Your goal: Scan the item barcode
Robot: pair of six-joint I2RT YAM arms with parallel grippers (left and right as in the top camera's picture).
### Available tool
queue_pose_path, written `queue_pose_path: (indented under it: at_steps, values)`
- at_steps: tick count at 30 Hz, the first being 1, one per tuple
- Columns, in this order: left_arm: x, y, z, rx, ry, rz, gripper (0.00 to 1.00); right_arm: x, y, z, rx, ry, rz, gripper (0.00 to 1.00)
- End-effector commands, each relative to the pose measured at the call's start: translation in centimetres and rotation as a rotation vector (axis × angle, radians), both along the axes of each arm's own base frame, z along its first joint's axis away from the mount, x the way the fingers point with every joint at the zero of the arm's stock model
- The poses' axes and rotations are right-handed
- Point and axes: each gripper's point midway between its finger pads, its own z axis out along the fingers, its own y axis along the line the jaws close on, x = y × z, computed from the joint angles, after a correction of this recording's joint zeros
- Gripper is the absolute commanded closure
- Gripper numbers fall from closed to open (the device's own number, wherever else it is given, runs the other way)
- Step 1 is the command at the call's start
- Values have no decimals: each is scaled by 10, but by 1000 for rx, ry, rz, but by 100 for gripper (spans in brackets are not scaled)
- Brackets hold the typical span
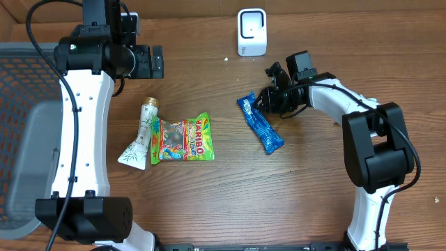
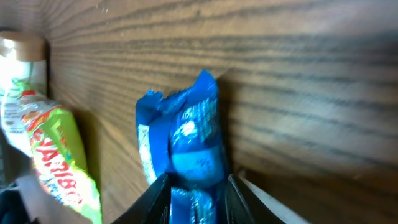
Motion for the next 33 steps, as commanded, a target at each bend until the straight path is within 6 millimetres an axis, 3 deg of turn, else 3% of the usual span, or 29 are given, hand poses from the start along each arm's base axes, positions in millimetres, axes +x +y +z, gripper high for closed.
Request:
queue_pose_path:
  at_steps: [1,3,5,8,13,16,19,21,25,33]
  values:
    - [0,-4,0,-15,1,6,0,-12,10,-4,35,49,35,63]
    - [0,-4,0,-15,1,5,0,-23,12,-8,21,87,45,49]
    - [0,-4,0,-15,1,5,0,-31,15,-13,3,119,37,41]
    - [0,-4,0,-15,1,6,0,-38,13,-27,-74,169,-30,42]
    - [0,-4,0,-15,1,5,0,-36,1,-37,-161,216,-142,72]
    - [0,-4,0,-15,1,5,0,-37,-3,-39,-180,229,-165,79]
    - [0,-4,0,-15,1,5,0,-40,-1,-39,-175,241,-157,96]
    - [0,-4,0,-15,1,5,0,-41,3,-35,-151,243,-141,96]
    - [0,-4,0,-15,1,5,0,-38,11,-5,-78,203,-82,96]
    - [0,-4,0,-15,1,5,0,-43,23,113,155,40,13,96]
